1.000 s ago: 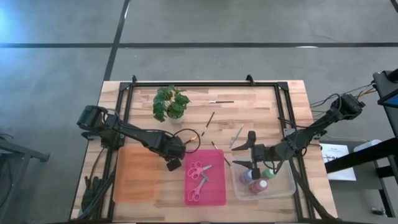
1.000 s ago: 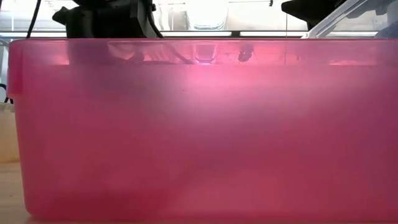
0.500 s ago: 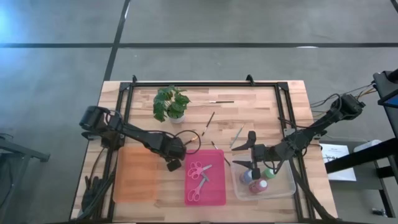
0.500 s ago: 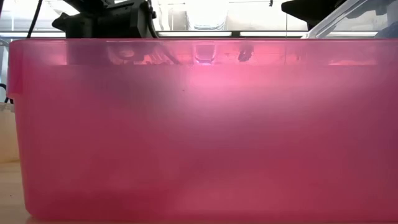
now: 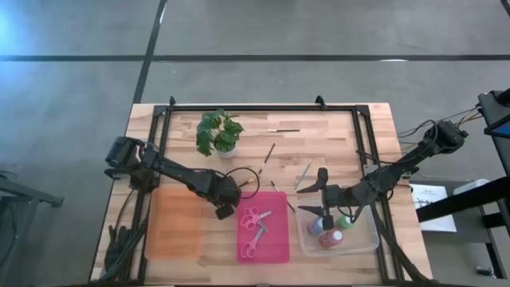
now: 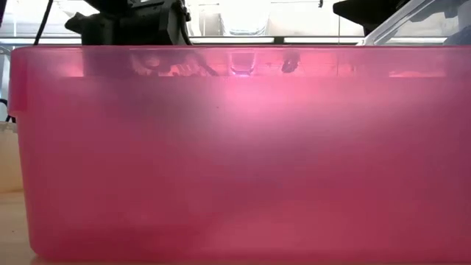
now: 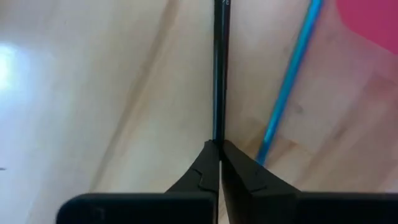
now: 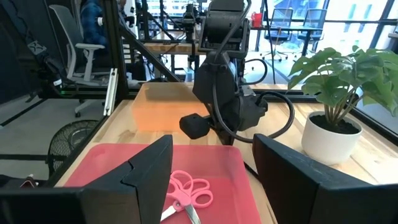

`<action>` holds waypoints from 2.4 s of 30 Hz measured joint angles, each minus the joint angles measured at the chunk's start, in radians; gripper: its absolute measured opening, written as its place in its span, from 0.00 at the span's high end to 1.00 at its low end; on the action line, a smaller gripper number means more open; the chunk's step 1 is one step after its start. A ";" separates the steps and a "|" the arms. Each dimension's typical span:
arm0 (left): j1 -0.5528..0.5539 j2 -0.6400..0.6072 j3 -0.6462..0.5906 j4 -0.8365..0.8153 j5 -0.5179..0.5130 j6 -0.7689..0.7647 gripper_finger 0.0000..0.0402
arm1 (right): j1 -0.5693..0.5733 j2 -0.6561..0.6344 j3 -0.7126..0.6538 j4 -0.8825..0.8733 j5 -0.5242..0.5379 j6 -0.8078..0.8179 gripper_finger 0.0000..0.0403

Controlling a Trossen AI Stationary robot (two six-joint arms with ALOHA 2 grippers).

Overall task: Pick & Place Paint Supplies
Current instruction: Put the black paintbrush into the orange bin

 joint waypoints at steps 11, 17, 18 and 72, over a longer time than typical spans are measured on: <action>-0.004 -0.042 0.087 -0.146 -0.042 0.022 1.00 | 0.000 0.000 0.000 -0.001 -0.002 0.004 0.46; -0.026 -0.068 0.090 -0.174 -0.011 0.026 1.00 | 0.000 0.000 0.000 -0.001 -0.020 0.004 0.46; -0.030 -0.073 0.090 -0.176 -0.005 0.025 1.00 | 0.000 0.000 0.000 -0.001 -0.020 0.004 0.46; -0.051 -0.214 0.173 -0.204 -0.081 0.041 1.00 | -0.192 0.380 0.425 -0.272 -0.207 -0.251 0.46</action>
